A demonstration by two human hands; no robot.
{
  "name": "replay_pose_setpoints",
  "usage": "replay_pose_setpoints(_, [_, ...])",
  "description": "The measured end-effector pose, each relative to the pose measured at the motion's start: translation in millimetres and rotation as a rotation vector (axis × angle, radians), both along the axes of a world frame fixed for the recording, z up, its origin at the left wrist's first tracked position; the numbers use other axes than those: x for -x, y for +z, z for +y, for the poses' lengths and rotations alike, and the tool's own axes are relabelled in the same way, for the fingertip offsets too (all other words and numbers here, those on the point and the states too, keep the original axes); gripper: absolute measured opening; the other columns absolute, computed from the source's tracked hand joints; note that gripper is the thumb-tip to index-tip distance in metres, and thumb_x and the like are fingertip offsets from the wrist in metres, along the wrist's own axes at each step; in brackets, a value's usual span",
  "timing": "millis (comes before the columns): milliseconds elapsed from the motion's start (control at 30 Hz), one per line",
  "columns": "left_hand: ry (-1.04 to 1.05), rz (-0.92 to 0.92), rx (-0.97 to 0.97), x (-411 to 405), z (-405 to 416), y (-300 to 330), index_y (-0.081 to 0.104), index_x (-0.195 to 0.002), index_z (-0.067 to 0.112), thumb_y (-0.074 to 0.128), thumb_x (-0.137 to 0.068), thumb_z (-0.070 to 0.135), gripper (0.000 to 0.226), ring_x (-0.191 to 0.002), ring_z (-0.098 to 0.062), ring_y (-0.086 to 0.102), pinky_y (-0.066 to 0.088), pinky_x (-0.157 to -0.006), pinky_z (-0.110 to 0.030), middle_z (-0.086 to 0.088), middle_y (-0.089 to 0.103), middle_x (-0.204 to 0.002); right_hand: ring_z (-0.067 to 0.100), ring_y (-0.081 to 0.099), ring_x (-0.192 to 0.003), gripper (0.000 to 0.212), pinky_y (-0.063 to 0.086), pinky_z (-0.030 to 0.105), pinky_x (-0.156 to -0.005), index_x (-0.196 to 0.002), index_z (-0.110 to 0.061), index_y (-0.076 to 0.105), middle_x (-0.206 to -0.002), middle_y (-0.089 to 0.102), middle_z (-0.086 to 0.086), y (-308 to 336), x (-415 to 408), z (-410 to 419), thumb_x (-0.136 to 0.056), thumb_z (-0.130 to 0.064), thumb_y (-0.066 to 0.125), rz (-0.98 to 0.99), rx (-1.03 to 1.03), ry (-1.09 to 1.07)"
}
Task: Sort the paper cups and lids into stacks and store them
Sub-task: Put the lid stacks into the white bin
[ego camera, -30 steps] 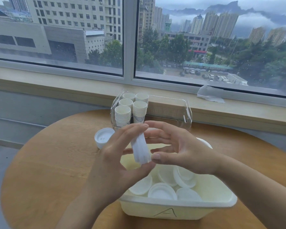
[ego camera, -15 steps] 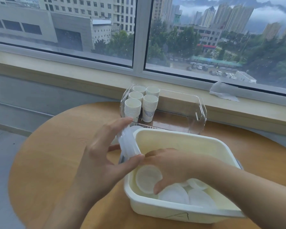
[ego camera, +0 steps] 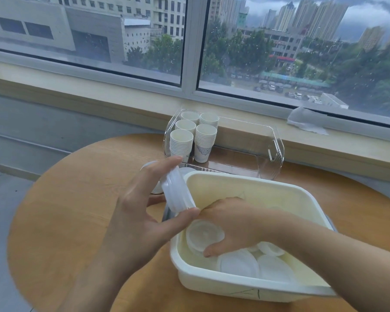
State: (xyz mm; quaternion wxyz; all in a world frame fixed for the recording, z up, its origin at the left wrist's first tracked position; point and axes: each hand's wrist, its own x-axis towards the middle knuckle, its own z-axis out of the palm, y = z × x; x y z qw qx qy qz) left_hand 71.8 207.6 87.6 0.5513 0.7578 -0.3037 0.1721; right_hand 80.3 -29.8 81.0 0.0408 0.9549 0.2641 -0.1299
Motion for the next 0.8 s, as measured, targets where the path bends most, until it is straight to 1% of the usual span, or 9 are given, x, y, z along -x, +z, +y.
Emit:
replay_pose_setpoints(67, [0.002,0.002,-0.008,1,0,1,0.053,-0.143,0.046,0.085,-0.072,0.049,0.077,-0.133,-0.017,0.057,0.060,-0.093,-0.037,0.015,0.061,-0.139,0.020,0.063,-0.119,0.078,0.051,0.038,-0.096,-0.147,-0.037,0.047,-0.128,0.068,-0.009,9,1,-6,-0.082,-0.076,0.065,0.008,-0.072,-0.040])
replay_pose_setpoints(167, [0.003,-0.006,-0.025,2,0,2,0.053,-0.143,0.045,0.088,-0.073,0.044,0.079,-0.134,-0.018,0.056,0.060,-0.094,-0.042,0.015,0.061,-0.140,0.012,0.057,-0.128,0.085,0.044,0.035,-0.109,-0.153,-0.039,0.044,-0.142,0.062,-0.014,21,6,-17,-0.081,-0.075,0.070,0.025,-0.188,-0.107])
replay_pose_setpoints(233, [0.004,-0.007,-0.038,3,-2,4,0.053,-0.143,0.045,0.088,-0.073,0.044,0.078,-0.134,-0.016,0.056,0.060,-0.093,-0.037,0.017,0.060,-0.140,0.009,0.054,-0.129,0.084,0.041,0.029,-0.109,-0.155,-0.038,0.044,-0.144,0.060,-0.015,27,11,-24,-0.083,-0.068,0.075,0.029,-0.237,-0.139])
replay_pose_setpoints(367, [-0.008,0.005,-0.030,9,-8,9,0.055,-0.142,0.046,0.094,-0.071,0.045,0.081,-0.133,-0.013,0.057,0.057,-0.091,-0.019,0.021,0.060,-0.139,-0.001,0.052,-0.126,0.082,0.042,0.026,-0.110,-0.154,-0.042,0.043,-0.142,0.057,-0.023,32,24,-33,-0.082,-0.062,0.078,0.047,-0.304,-0.181])
replay_pose_setpoints(467, [-0.019,0.005,-0.033,12,-13,12,0.055,-0.141,0.048,0.088,-0.070,0.043,0.078,-0.130,-0.008,0.058,0.054,-0.091,-0.014,0.025,0.060,-0.137,-0.005,0.053,-0.128,0.082,0.048,0.027,-0.108,-0.153,-0.043,0.044,-0.140,0.058,-0.026,40,33,-46,-0.081,-0.057,0.083,0.052,-0.479,-0.252])
replay_pose_setpoints(567, [-0.030,0.007,-0.031,15,-17,15,0.055,-0.140,0.049,0.088,-0.069,0.043,0.078,-0.126,-0.005,0.061,0.052,-0.090,-0.011,0.027,0.062,-0.133,0.004,0.058,-0.131,0.080,0.051,0.031,-0.108,-0.150,-0.042,0.047,-0.137,0.062,-0.020,51,43,-56,-0.082,-0.039,0.089,0.073,-0.792,-0.321])
replay_pose_setpoints(667, [-0.055,0.008,-0.034,18,-24,19,0.056,-0.139,0.048,0.090,-0.069,0.041,0.078,-0.127,-0.005,0.060,0.050,-0.089,-0.008,0.027,0.063,-0.131,0.021,0.062,-0.131,0.080,0.053,0.042,-0.107,-0.151,-0.033,0.048,-0.139,0.063,-0.005,61,51,-58,-0.083,-0.020,0.087,0.100,-1.069,-0.321])
replay_pose_setpoints(733, [-0.085,-0.001,-0.049,21,-29,22,0.056,-0.139,0.047,0.096,-0.069,0.039,0.080,-0.130,-0.006,0.059,0.050,-0.089,-0.007,0.026,0.063,-0.132,0.026,0.061,-0.132,0.080,0.053,0.048,-0.107,-0.152,-0.027,0.047,-0.141,0.062,0.002,67,55,-56,-0.083,-0.013,0.085,0.107,-1.156,-0.293])
replay_pose_setpoints(800, [-0.122,-0.006,-0.071,23,-33,23,0.057,-0.139,0.045,0.096,-0.070,0.035,0.081,-0.131,-0.007,0.058,0.051,-0.088,-0.008,0.025,0.062,-0.134,0.027,0.061,-0.134,0.080,0.052,0.051,-0.109,-0.152,-0.024,0.046,-0.143,0.061,0.003,71,59,-53,-0.083,-0.009,0.085,0.121,-1.191,-0.267])
